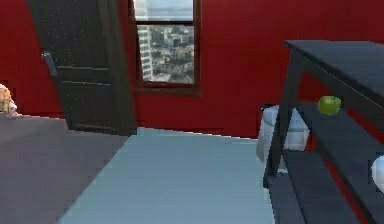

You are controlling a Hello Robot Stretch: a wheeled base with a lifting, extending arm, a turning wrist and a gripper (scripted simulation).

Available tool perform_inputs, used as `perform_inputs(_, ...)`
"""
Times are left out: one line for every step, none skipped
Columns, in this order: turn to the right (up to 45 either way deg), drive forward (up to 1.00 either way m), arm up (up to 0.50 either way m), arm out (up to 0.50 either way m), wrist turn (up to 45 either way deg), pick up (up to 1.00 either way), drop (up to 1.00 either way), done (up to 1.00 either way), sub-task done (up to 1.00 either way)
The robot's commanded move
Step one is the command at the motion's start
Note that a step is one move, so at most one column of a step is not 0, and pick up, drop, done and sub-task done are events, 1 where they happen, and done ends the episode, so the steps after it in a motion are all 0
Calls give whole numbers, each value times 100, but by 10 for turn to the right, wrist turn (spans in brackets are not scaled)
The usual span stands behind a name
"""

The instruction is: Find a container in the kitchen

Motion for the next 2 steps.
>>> perform_inputs(450, 0, 0, 0, 0, 0, 0, 0, 0)
perform_inputs(0, 0, 0, 0, 0, 0, 0, 100, 0)
